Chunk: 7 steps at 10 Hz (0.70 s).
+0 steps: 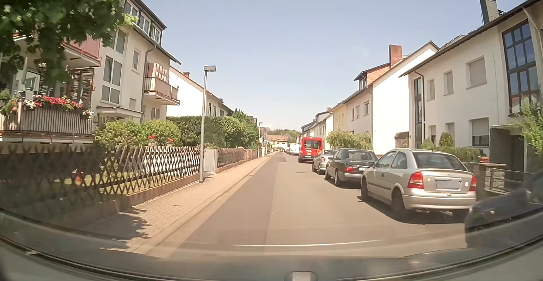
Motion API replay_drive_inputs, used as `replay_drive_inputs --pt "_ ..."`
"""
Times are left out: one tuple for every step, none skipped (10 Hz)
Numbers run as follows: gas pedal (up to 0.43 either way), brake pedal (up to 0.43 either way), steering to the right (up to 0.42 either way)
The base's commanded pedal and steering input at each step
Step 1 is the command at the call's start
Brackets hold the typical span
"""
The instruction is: Follow the waypoints while adhering to traffic rules and regulations
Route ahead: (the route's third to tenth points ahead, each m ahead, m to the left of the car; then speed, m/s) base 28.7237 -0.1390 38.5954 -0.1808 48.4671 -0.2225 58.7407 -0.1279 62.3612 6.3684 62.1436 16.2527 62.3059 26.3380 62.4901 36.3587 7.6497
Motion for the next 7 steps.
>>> replay_drive_inputs --pt "0.197 0.000 0.009" --pt "0.197 0.000 0.009" --pt "0.197 0.000 0.009" --pt "0.197 0.000 0.009" --pt "0.197 0.000 0.009" --pt "0.197 0.000 0.010" --pt "0.197 0.000 0.010"
